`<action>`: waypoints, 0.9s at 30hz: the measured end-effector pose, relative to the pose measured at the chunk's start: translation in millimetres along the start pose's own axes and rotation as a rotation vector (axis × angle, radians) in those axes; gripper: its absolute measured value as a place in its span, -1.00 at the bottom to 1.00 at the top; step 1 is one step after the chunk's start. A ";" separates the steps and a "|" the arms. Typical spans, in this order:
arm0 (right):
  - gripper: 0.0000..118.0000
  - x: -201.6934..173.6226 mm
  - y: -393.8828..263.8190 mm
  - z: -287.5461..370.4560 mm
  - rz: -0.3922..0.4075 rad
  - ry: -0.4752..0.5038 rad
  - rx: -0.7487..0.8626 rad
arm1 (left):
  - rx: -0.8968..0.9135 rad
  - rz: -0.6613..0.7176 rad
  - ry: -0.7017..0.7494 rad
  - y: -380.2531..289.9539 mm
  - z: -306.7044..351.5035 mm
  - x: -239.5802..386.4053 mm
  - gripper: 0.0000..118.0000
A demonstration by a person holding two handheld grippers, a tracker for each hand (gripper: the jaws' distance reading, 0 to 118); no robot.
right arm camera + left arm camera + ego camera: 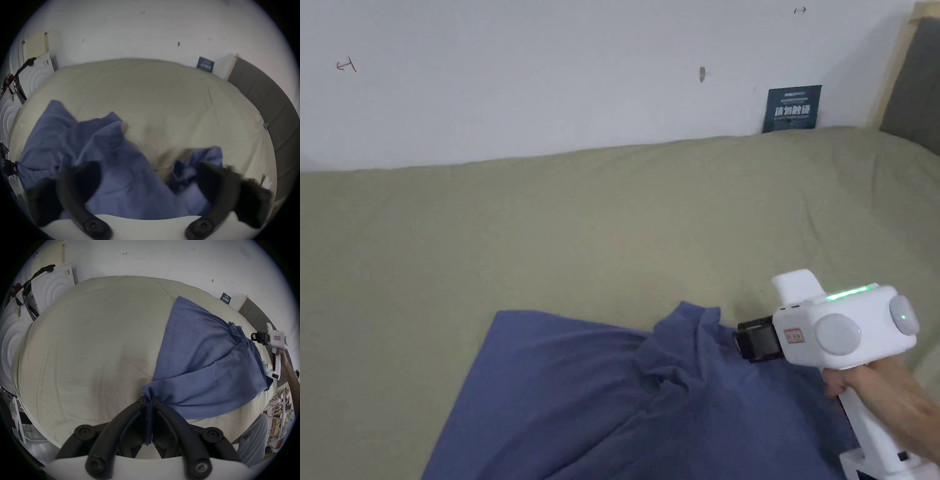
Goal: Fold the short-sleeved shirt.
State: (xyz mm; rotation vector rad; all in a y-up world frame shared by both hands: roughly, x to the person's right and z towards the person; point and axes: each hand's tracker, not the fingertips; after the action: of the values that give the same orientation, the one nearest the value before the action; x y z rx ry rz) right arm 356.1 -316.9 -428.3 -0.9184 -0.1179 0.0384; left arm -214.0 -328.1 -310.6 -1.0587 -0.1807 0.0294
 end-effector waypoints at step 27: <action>-0.95 16.3 5.3 247.3 0.033 0.088 0.362 | 0.373 0.078 0.008 63.0 119.4 25.8 -0.91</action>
State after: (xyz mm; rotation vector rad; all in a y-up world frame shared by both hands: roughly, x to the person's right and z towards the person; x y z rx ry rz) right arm 343.1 -116.9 -282.4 -0.5597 -0.0127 0.0478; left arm -204.0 -191.1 -305.0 -0.6935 -0.1200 0.1246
